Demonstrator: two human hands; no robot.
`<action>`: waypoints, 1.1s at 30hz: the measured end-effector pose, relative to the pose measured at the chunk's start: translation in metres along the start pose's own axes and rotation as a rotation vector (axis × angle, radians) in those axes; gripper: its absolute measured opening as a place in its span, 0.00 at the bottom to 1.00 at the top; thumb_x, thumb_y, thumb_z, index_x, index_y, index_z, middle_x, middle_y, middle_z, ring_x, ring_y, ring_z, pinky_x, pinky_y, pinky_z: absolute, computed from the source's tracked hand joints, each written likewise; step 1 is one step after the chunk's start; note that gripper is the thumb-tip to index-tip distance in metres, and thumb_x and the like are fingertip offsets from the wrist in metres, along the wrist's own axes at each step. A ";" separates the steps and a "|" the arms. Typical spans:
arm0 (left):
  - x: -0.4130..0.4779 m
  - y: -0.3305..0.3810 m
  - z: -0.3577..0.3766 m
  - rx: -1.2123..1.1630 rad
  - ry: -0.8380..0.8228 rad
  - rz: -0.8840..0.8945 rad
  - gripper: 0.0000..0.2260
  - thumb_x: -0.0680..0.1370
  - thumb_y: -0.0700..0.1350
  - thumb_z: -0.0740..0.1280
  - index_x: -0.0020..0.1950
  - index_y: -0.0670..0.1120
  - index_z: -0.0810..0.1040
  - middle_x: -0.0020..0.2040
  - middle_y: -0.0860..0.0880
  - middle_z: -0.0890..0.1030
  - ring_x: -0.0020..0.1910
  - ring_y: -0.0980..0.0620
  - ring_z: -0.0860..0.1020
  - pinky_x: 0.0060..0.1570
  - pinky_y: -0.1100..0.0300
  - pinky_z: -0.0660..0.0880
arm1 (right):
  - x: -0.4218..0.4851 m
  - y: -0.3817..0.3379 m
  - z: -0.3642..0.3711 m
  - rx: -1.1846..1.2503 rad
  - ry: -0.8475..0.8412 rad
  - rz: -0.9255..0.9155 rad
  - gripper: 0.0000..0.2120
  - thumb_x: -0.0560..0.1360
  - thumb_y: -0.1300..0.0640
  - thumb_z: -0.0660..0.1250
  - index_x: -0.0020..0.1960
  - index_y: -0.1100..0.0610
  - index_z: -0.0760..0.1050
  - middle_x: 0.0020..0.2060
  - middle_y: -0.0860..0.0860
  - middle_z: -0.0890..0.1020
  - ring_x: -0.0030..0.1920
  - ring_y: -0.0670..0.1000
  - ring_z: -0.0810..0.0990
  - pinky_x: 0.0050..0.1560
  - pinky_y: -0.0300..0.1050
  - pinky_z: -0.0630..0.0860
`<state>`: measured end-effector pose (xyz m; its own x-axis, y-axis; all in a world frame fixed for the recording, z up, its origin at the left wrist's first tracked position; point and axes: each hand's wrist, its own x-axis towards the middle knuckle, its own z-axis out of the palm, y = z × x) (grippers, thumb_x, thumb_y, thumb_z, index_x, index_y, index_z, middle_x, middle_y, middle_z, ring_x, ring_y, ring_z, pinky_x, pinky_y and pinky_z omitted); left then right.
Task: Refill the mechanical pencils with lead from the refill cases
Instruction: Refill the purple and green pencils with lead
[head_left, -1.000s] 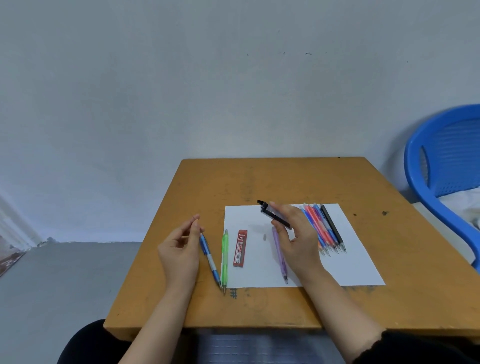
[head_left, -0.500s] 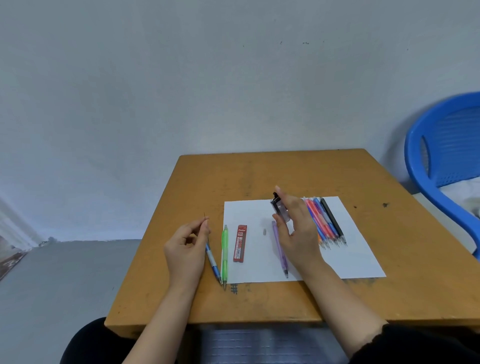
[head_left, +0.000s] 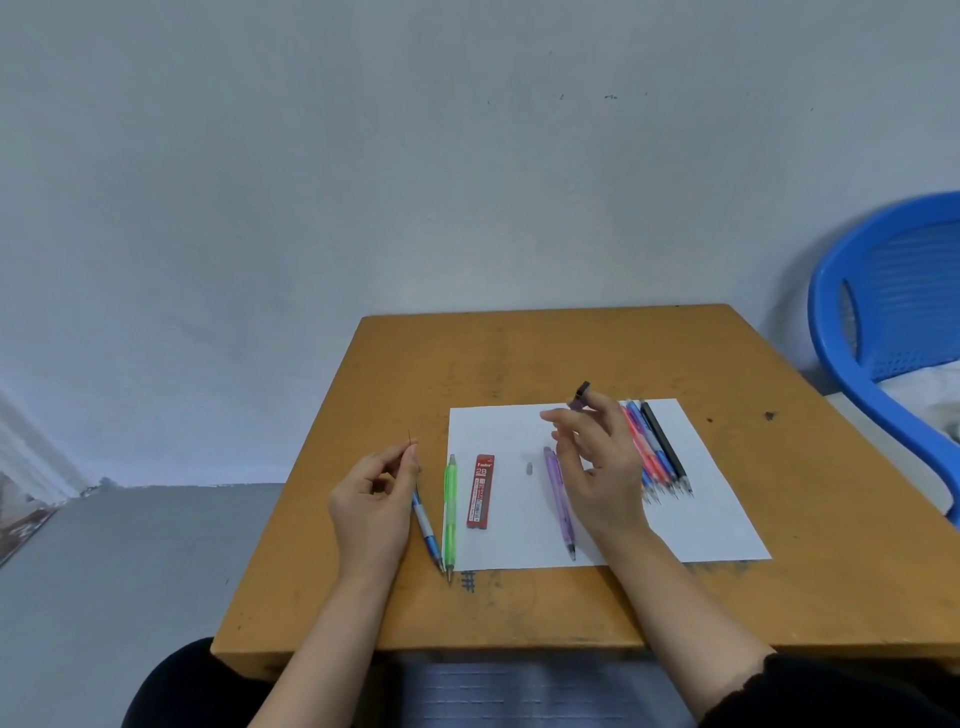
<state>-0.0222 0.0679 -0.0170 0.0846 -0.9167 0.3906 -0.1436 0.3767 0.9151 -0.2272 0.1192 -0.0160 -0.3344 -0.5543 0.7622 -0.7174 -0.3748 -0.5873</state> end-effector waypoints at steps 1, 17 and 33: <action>0.000 0.000 0.000 0.004 0.000 0.000 0.06 0.75 0.42 0.70 0.49 0.53 0.82 0.42 0.57 0.82 0.40 0.56 0.77 0.35 0.67 0.74 | 0.001 -0.002 0.000 0.020 -0.002 0.013 0.10 0.78 0.59 0.62 0.55 0.57 0.80 0.57 0.55 0.74 0.53 0.48 0.77 0.45 0.35 0.79; 0.004 0.001 0.001 0.009 0.040 -0.035 0.06 0.75 0.42 0.70 0.50 0.51 0.82 0.41 0.59 0.82 0.41 0.61 0.78 0.38 0.69 0.75 | 0.015 -0.048 -0.005 0.266 -0.517 0.508 0.21 0.77 0.65 0.65 0.58 0.41 0.69 0.50 0.48 0.81 0.51 0.44 0.81 0.46 0.37 0.80; 0.004 -0.001 0.000 0.022 0.036 -0.054 0.06 0.76 0.43 0.70 0.50 0.52 0.82 0.41 0.59 0.82 0.41 0.61 0.78 0.42 0.61 0.77 | 0.009 -0.049 0.006 -0.202 -0.734 0.458 0.24 0.76 0.57 0.68 0.71 0.54 0.69 0.61 0.50 0.71 0.57 0.43 0.72 0.55 0.31 0.71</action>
<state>-0.0219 0.0640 -0.0160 0.1287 -0.9301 0.3440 -0.1598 0.3229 0.9328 -0.1917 0.1283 0.0184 -0.1887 -0.9804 0.0563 -0.7269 0.1008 -0.6793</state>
